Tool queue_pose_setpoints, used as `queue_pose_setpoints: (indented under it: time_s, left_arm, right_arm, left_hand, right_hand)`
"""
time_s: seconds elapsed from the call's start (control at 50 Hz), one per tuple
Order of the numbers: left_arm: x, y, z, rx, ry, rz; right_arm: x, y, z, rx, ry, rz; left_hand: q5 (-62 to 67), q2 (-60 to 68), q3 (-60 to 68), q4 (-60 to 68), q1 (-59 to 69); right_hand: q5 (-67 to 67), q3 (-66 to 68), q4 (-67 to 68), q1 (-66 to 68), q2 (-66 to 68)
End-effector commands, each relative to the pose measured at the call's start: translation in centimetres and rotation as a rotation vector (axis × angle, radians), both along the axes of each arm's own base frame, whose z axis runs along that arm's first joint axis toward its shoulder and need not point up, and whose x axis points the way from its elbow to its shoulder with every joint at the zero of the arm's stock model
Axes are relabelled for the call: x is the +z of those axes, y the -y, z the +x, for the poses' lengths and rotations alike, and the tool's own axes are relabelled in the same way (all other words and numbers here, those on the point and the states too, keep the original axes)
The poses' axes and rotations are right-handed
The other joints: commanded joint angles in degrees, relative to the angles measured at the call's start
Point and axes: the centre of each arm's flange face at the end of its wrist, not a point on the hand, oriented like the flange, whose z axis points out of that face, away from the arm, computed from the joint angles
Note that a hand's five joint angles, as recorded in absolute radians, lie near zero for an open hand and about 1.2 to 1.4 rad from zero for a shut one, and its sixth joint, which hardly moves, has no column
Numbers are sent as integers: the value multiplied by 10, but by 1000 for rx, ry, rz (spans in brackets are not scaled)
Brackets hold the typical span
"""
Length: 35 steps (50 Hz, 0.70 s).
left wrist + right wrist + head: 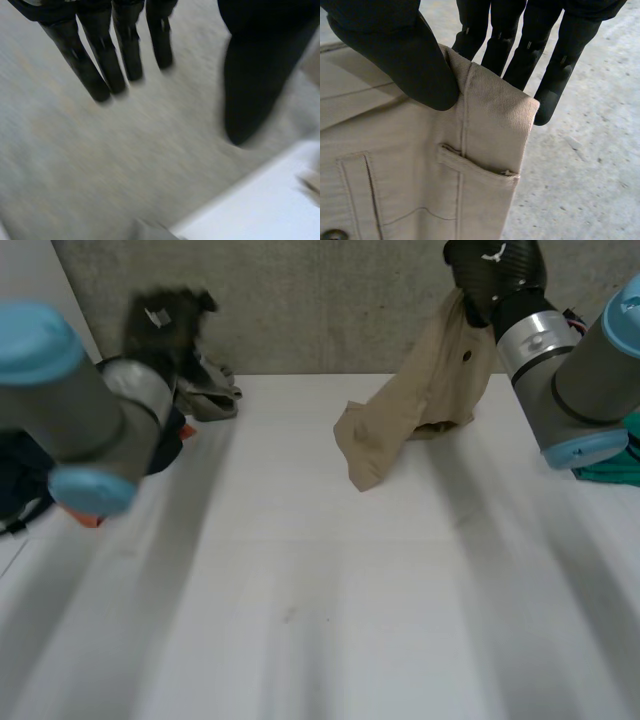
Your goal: Fold the laundry.
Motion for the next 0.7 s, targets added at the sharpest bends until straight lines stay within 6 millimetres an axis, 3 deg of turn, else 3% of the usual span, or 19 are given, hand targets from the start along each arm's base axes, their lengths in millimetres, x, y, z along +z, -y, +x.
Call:
queue_pose_setpoints:
  time_s: [0.02, 0.16, 0.34, 0.46, 0.56, 0.7]
  left_arm:
    - [-80, -34, -19, -22, -102, 316]
    - [-105, -53, -28, 5, -218, 505]
    - [-124, -66, -47, -20, -217, 616]
    - [-137, -75, -57, -20, -239, 694]
    - [-140, -79, -61, 1, -283, 738]
    - [-136, -73, -53, 63, -347, 737]
  right_arm:
    - [4, -47, 13, 33, -62, 55]
    - [3, -69, 16, -25, -147, 116]
    - [43, -119, 27, -14, -114, 87]
    - [52, -146, 34, 11, -113, 104]
    - [54, -171, 41, 48, -124, 127]
    - [58, -190, 40, 76, -104, 141]
  left_hand:
    - [-142, -143, -147, -141, -81]
    - [-142, -143, -147, -141, -81]
    - [-123, -124, -128, -122, -62]
    - [-87, -88, -92, -87, -27]
    - [-84, -85, -89, -83, -24]
    - [-19, -19, -24, -18, 42]
  right_hand:
    - [122, 115, 114, 160, 126]
    - [122, 115, 114, 160, 126]
    - [122, 115, 114, 160, 126]
    - [122, 115, 114, 160, 126]
    - [122, 115, 114, 160, 126]
    - [122, 115, 114, 160, 126]
